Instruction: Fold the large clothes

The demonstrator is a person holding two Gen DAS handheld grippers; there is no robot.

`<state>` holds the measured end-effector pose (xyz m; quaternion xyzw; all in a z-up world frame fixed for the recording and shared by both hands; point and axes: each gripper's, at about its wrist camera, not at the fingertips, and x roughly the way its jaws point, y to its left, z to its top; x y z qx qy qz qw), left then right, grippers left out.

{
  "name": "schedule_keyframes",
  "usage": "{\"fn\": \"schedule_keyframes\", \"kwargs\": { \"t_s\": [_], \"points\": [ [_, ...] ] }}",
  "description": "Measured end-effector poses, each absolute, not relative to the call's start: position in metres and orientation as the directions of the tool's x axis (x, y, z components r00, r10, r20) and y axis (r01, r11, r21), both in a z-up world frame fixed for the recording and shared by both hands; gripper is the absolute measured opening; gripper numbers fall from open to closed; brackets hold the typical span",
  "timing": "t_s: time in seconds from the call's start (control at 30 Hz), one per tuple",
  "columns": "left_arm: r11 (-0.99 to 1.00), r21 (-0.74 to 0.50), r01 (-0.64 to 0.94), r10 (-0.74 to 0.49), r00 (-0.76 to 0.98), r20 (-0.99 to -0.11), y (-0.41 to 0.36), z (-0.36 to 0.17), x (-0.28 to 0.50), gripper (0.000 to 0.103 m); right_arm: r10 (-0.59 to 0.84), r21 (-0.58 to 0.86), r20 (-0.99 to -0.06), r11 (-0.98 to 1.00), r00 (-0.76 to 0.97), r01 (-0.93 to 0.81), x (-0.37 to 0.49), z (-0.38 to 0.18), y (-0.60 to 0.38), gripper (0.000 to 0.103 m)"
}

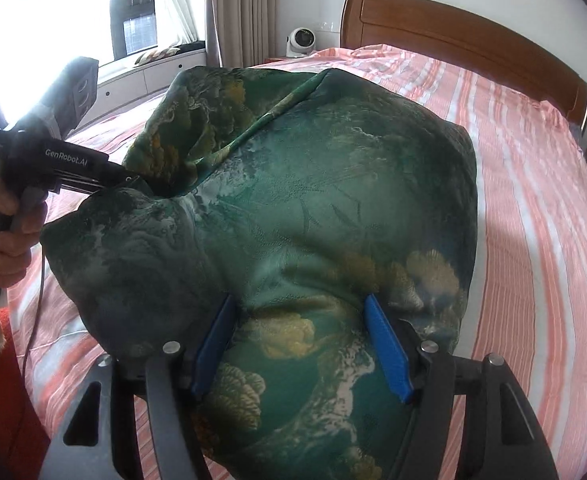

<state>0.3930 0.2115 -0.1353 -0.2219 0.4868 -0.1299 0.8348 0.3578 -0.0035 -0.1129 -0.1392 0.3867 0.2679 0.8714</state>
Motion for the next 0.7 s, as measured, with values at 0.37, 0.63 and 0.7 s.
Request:
{"fn": "schedule_keyframes", "kwargs": {
  "t_s": [0.37,0.63,0.7],
  "points": [
    [0.936,-0.353,-0.012,-0.288,0.552,-0.782,0.169,-0.111,0.387,0.037,0.468,0.147,-0.717,0.826,0.517,-0.545,0.437,-0.009,0.004,0.068],
    [0.95,-0.312,-0.013,-0.25,0.569,-0.784,0.161,-0.11,0.383,0.037,0.422,0.089,-0.815,0.768,0.397,-0.634,0.495,-0.042,0.109,0.068],
    [0.955,-0.298,-0.01,-0.239,0.57,-0.786,0.159,-0.109,0.382,0.037,0.373,0.038,-0.837,0.77,0.401,-0.637,0.507,-0.062,0.126,0.068]
  ]
}}
